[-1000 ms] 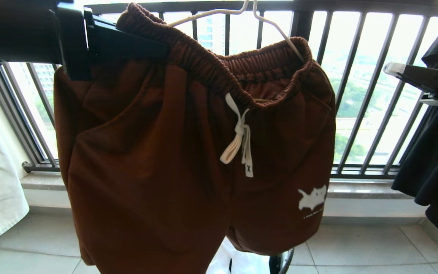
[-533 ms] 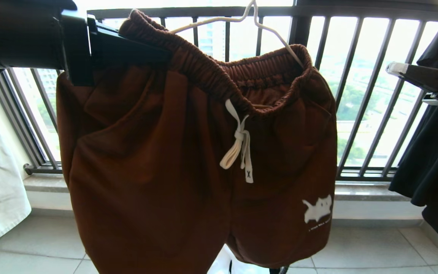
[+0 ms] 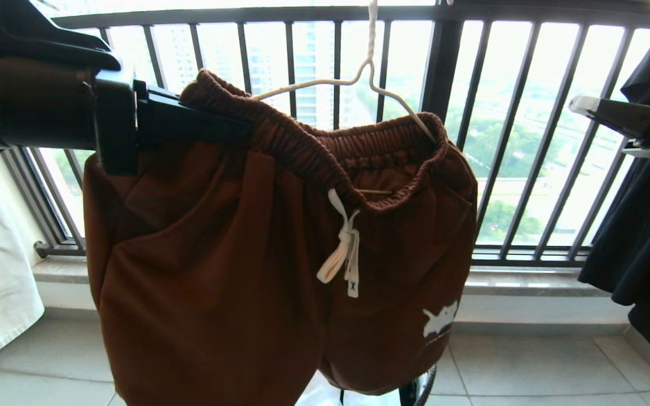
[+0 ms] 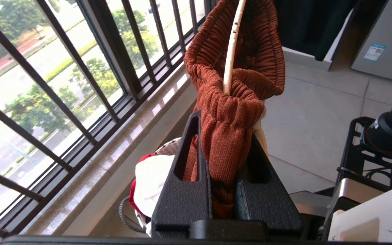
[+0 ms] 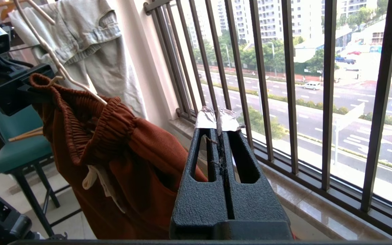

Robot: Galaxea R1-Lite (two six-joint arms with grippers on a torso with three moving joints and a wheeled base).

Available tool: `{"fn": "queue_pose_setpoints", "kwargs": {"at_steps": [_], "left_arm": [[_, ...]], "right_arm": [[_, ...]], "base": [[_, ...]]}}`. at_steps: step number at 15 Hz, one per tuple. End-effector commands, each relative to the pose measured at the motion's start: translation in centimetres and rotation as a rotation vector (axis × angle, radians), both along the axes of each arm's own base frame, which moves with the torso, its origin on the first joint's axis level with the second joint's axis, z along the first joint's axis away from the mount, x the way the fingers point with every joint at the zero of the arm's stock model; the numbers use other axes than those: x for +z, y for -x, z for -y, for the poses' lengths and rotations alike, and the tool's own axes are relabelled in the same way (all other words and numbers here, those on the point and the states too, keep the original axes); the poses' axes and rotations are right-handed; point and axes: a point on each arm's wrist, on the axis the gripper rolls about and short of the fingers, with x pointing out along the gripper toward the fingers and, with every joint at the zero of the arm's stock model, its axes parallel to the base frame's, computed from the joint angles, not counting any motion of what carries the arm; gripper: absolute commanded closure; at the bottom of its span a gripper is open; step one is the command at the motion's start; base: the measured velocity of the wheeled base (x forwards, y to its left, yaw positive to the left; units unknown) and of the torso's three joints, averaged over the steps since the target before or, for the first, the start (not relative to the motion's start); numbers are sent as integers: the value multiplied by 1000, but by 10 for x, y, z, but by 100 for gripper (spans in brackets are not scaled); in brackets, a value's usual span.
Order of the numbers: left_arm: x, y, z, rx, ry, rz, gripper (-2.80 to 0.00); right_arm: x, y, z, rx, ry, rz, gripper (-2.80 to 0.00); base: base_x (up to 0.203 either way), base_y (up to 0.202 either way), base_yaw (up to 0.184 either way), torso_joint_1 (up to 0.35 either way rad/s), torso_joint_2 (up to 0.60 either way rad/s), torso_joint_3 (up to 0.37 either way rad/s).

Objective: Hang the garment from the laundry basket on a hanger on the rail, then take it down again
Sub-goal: Hang the clothes rack on the clothesline

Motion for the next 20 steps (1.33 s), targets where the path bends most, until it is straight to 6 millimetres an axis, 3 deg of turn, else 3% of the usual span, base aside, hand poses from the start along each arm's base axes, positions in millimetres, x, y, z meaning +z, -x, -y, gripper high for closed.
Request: {"fn": "queue_pose_setpoints", "kwargs": {"at_steps": [1, 6, 20], "left_arm": [[-8, -8, -3, -60, 31, -2, 0], [-14, -25, -34, -310, 157, -75, 0], [-20, -28, -43, -464, 178, -110, 0]], "right_arm": [[-2, -4, 1, 6, 0, -7, 0], [-7, -8, 2, 6, 8, -14, 0], [-12, -7, 4, -10, 42, 49, 0]], "base": [[0, 0, 0, 0, 0, 0], [0, 0, 0, 0, 0, 0], [0, 0, 0, 1, -17, -16]]}}
